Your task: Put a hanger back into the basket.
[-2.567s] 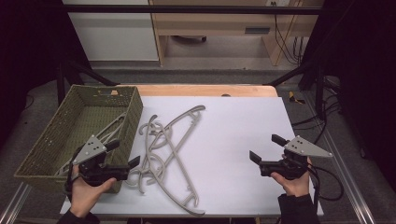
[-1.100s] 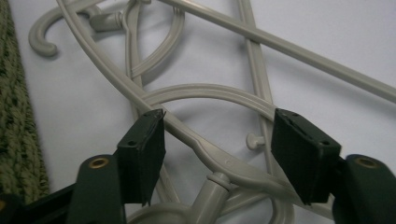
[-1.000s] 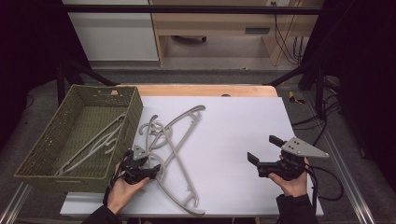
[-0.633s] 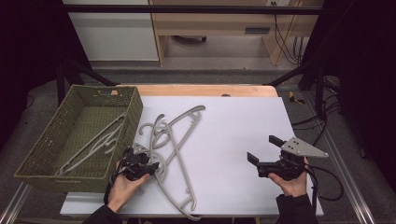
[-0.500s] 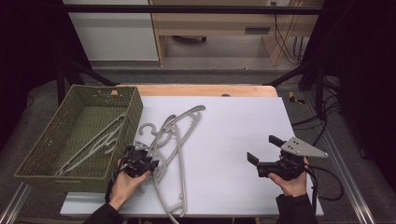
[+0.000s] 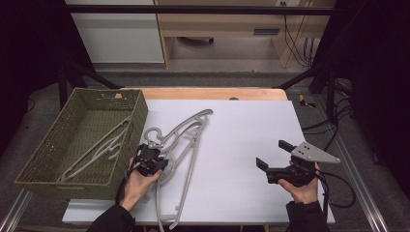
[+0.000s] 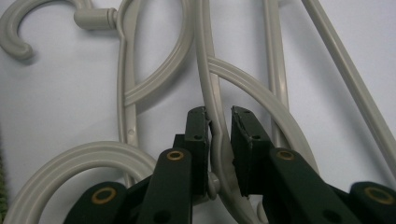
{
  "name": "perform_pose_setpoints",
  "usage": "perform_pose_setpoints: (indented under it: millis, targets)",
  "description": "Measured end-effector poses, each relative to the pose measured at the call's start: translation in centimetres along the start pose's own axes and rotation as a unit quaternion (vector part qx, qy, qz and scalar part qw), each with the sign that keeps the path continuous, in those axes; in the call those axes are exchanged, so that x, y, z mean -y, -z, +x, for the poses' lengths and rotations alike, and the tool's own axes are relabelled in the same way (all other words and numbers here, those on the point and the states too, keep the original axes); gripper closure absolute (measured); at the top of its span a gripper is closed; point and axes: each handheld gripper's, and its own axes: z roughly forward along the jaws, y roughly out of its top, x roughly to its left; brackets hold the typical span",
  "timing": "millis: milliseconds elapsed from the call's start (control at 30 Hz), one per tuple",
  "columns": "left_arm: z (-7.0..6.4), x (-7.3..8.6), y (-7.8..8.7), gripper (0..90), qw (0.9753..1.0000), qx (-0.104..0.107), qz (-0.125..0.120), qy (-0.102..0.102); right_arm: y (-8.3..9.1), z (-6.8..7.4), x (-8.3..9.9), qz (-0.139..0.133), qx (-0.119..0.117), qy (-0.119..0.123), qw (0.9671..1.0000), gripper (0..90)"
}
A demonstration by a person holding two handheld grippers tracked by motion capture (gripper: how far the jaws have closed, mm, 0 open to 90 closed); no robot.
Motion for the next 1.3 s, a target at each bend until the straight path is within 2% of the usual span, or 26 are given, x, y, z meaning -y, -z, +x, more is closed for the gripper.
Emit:
perform_pose_setpoints:
  millis: [133,233,300,400,500,567,767,867,1000,1033,1067,1100,1133,1233,1300]
  targets:
    - [0.0,0.0,0.3,75.3,1.0000,0.001,-0.007,-0.002,0.1,0.0,0.0,-0.001,0.000,0.000,1.0000,1.8]
    - [-0.3,-0.1,1.3,62.4,0.9996,0.006,-0.028,-0.006,0.1,0.0,-0.1,-0.003,0.000,0.000,1.0000,1.8]
    - [-0.8,0.0,2.2,57.1,0.9989,0.010,-0.044,-0.011,0.2,0.0,-0.1,-0.003,-0.001,0.002,1.0000,1.8]
    - [-1.2,0.4,3.0,53.9,0.9985,0.017,-0.050,-0.016,0.4,0.0,-0.1,-0.007,-0.001,0.001,1.0000,1.8]
    - [-1.7,1.7,4.2,51.0,0.9981,0.024,-0.048,-0.029,0.5,0.0,-0.2,-0.007,-0.001,0.000,1.0000,1.7]
    - [-1.9,2.3,4.4,49.4,0.9983,0.025,-0.045,-0.027,0.5,0.0,-0.2,-0.005,-0.001,0.001,1.0000,1.7]
    - [-1.5,3.6,4.0,46.1,0.9993,0.018,-0.022,-0.025,0.5,0.1,-0.2,-0.007,-0.002,0.001,1.0000,1.7]
    - [-1.3,4.1,3.9,45.3,0.9995,0.025,-0.012,-0.017,0.6,0.0,-0.2,-0.007,-0.001,0.000,1.0000,1.7]
    - [-1.4,4.6,4.0,40.8,0.9991,0.036,-0.006,-0.021,0.6,0.0,-0.2,-0.006,-0.001,0.001,1.0000,1.7]
    - [-1.6,4.8,4.0,39.6,0.9984,0.045,0.002,-0.034,0.5,0.1,-0.2,-0.005,-0.001,0.000,1.0000,1.8]
    - [-1.6,4.8,4.0,38.5,0.9984,0.045,0.002,-0.034,0.5,0.1,-0.2,-0.005,-0.001,0.000,1.0000,1.8]
    - [-1.8,4.9,3.8,37.7,0.9984,0.040,-0.004,-0.041,0.5,0.1,-0.2,-0.004,-0.002,0.000,1.0000,1.7]
    - [-1.8,4.8,3.8,37.3,0.9979,0.042,0.001,-0.049,0.5,0.1,-0.2,-0.003,-0.001,0.000,1.0000,1.7]
    - [-1.7,4.8,3.4,36.7,0.9978,0.046,0.001,-0.047,0.5,0.1,-0.2,-0.004,-0.002,0.002,1.0000,1.7]
    - [-1.7,4.9,3.2,36.0,0.9971,0.042,0.003,-0.063,0.4,0.1,-0.2,-0.003,-0.002,0.001,1.0000,1.8]
